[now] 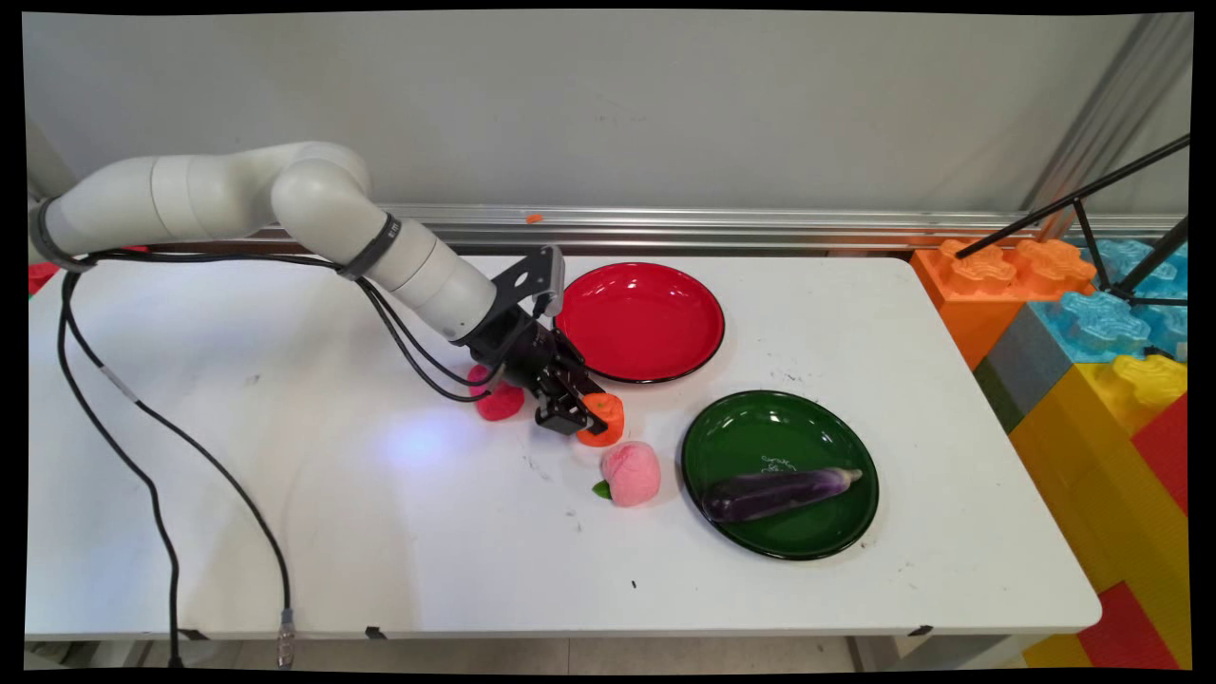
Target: Place the picked object on the table
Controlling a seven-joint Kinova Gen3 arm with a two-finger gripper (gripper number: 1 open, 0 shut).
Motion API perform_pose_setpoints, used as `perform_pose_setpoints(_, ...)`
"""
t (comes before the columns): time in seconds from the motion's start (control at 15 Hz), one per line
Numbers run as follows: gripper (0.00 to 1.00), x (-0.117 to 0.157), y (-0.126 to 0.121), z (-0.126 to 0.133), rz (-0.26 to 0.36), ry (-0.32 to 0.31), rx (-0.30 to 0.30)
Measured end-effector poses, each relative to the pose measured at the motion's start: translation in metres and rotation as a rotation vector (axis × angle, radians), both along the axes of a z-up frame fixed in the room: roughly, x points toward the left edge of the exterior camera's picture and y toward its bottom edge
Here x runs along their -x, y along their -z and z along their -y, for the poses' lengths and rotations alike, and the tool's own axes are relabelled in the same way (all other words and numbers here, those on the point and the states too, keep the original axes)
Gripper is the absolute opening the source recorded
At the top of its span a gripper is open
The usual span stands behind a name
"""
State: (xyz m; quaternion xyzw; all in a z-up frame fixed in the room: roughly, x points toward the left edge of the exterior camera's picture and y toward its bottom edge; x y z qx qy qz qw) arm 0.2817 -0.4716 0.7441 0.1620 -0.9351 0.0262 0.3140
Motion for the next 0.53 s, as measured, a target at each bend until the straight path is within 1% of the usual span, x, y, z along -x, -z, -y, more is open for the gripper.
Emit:
perform_pose_setpoints(0.27,0.00,-0.0015,0.0023,-0.0014,-0.003,0.001,-0.002)
perform_pose_setpoints(0.33,1.00,-0.0018,0.0020,-0.0015,-0.006,0.004,0.002)
perform_pose_setpoints(0.53,1.00,-0.0032,0.0007,-0.0023,-0.009,0.010,0.011)
